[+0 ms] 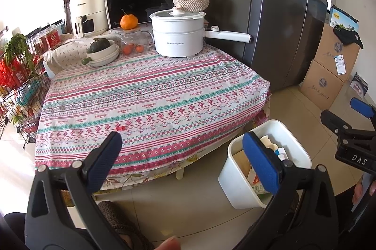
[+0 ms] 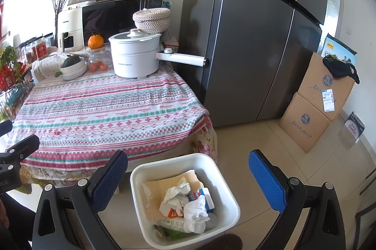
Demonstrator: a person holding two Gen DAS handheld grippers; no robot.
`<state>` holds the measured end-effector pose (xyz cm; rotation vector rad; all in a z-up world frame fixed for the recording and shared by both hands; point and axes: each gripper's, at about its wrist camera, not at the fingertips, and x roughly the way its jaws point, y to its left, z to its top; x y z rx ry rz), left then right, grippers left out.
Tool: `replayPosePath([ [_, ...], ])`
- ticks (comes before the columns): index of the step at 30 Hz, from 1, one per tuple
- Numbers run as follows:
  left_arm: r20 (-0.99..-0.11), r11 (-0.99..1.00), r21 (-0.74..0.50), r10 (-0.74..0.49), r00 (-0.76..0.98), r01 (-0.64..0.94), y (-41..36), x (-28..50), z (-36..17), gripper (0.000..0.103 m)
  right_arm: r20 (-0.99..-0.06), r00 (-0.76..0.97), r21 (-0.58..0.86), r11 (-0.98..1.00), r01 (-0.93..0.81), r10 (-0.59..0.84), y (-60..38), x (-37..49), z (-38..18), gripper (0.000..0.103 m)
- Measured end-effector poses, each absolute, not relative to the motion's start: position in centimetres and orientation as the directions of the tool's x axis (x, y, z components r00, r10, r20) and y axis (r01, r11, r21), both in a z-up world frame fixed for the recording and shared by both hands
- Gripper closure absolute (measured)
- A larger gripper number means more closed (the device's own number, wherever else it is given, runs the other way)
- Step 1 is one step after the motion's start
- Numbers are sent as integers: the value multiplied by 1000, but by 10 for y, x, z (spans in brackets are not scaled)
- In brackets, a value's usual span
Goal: Collect trash
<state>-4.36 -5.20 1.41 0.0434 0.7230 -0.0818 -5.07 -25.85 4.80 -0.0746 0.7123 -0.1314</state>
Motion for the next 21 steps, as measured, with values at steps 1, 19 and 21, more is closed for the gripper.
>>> replayPosePath([
  [1, -663, 996, 12, -59, 746, 90, -52, -44, 14, 1, -647, 748, -113, 989, 94, -146, -259, -51, 48, 0],
  [19, -681, 995, 0, -72, 729, 99, -52, -42, 11, 1, -654, 742, -117, 988, 99, -151, -258, -52, 45, 0],
  [21, -682, 995, 0, -74, 728, 101, -52, -42, 11, 1, -654, 742, -117, 988, 98, -151, -258, -52, 45, 0],
])
